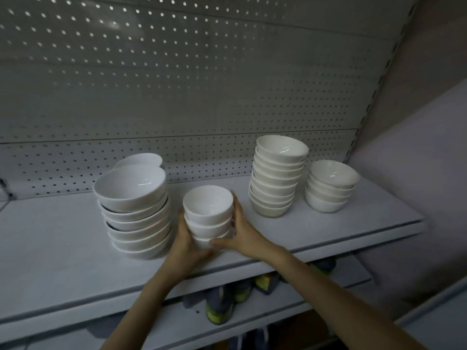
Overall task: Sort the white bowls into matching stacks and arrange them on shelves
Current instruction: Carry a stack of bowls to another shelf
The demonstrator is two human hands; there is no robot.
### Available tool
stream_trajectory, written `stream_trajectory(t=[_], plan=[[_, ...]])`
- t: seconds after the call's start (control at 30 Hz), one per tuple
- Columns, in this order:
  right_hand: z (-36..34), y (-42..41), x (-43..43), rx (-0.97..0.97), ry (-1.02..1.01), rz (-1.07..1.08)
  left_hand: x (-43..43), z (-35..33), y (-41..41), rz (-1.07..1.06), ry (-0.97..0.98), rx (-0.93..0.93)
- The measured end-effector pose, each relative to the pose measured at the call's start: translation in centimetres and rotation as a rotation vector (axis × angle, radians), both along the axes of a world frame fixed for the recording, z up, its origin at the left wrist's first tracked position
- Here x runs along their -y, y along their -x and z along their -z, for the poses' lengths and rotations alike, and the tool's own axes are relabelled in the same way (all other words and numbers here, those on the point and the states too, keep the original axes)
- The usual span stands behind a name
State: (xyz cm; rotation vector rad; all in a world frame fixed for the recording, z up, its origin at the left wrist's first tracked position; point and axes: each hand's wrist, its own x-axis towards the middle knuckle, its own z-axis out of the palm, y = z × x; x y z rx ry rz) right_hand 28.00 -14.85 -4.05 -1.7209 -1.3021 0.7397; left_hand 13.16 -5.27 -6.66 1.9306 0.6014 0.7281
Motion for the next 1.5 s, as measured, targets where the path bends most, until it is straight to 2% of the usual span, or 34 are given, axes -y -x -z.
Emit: stream_trajectory(t=[0.63, 0.97, 1.2, 1.5], plan=[[-1.0, -0.6, 1.2, 0.016, -0.112, 0.063, 0.3, -1.2, -0.5, 0.008, 0.043, 0.061], [-5.7, 0.5, 3.8, -0.063, -0.308, 0.089, 2.6, -7.3, 1.4, -0.005, -0.124, 0.113], [-9.2, 5.7, 4.1, -0.091, -0.471, 0.097, 4.2, -11.9, 6.0, -0.025, -0.162, 0.202], [-12.4, 16.6, 1.9, -0.123, -0.537, 0.021, 2.4, -15.0, 17.2, -0.105, -0.193, 0.139]])
